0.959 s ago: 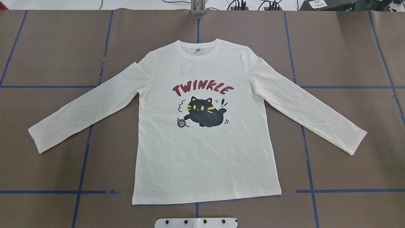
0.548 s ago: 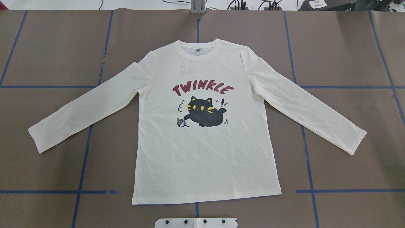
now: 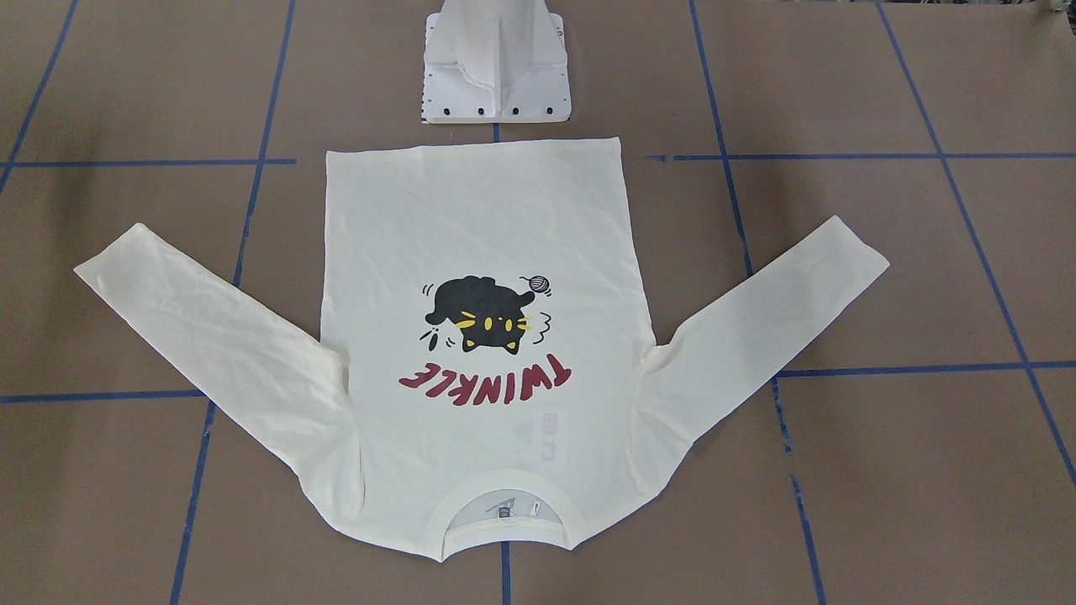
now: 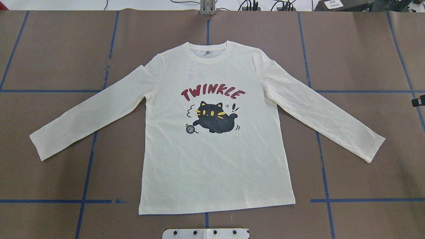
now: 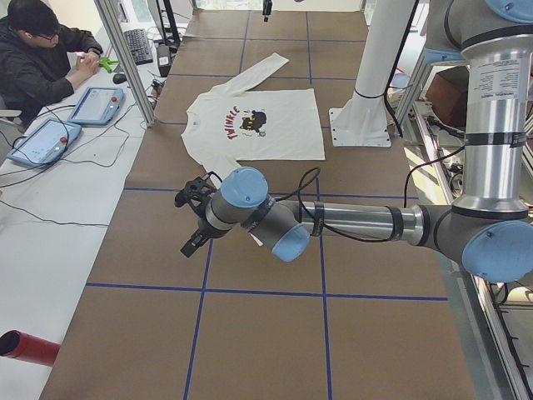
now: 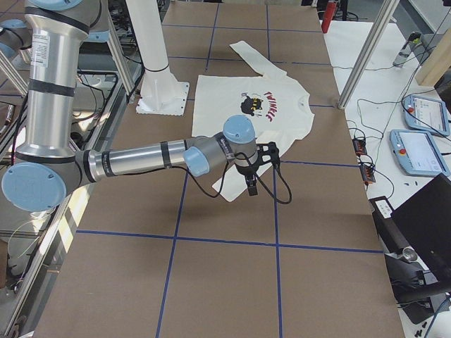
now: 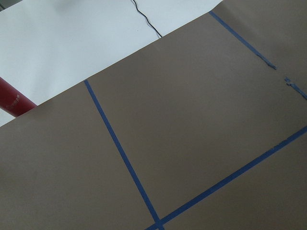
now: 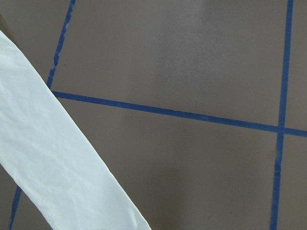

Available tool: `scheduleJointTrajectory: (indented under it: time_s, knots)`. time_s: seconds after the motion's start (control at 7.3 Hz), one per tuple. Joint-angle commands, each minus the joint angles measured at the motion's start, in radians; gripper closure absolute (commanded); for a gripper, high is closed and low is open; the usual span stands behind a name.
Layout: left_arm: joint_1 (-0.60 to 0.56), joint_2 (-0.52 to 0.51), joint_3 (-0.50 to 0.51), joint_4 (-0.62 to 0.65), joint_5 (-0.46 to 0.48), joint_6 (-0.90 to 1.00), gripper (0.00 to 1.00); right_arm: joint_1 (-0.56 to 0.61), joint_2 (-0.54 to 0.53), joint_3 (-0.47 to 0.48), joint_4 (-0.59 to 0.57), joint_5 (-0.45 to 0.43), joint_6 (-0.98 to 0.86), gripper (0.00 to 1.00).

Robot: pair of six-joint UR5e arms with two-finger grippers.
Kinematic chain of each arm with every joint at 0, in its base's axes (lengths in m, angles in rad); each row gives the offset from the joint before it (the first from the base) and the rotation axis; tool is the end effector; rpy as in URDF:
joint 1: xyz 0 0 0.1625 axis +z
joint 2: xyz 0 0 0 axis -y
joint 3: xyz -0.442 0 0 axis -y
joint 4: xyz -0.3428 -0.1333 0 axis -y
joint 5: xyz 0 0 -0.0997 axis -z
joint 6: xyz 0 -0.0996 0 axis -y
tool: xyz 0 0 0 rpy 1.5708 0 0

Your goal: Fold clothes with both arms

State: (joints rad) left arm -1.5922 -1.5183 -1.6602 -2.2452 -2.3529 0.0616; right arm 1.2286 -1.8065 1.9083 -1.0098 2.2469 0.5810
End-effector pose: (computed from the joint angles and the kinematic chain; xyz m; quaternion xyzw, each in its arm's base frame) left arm -0.0725 -0.4396 0.5797 0.3365 0.3436 0.1501 0.8638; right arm -0.0554 -0.3669 0.5573 0.1352 -0.4175 -0.0009 0.8986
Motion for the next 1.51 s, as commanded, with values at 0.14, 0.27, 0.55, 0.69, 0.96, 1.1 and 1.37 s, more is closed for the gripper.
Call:
scheduleJointTrajectory:
  time_s: [0.14,0.27,0.55,0.69,0.96,1.1,1.37]
  knots:
    - [0.000,0.007,-0.001,-0.019,0.000,0.001,0.00,-0.233,-0.047,-0.193,0.447,-0.185,0.340,0.23]
    - [0.000,0.006,0.000,-0.019,0.000,0.001,0.00,-0.282,-0.047,-0.228,0.495,-0.225,0.385,0.28]
    - [0.000,0.007,0.000,-0.019,0.000,0.004,0.00,-0.349,-0.051,-0.241,0.496,-0.286,0.404,0.31]
    - [0.000,0.010,-0.001,-0.019,0.000,0.006,0.00,-0.360,-0.054,-0.250,0.496,-0.294,0.404,0.36]
    - [0.000,0.012,-0.001,-0.019,0.000,0.006,0.00,-0.380,-0.051,-0.268,0.496,-0.320,0.404,0.37]
    - [0.000,0.012,-0.001,-0.019,0.000,0.007,0.00,-0.388,-0.048,-0.281,0.496,-0.326,0.404,0.37]
    - [0.000,0.013,-0.001,-0.019,0.000,0.007,0.00,-0.400,-0.047,-0.285,0.497,-0.323,0.405,0.41]
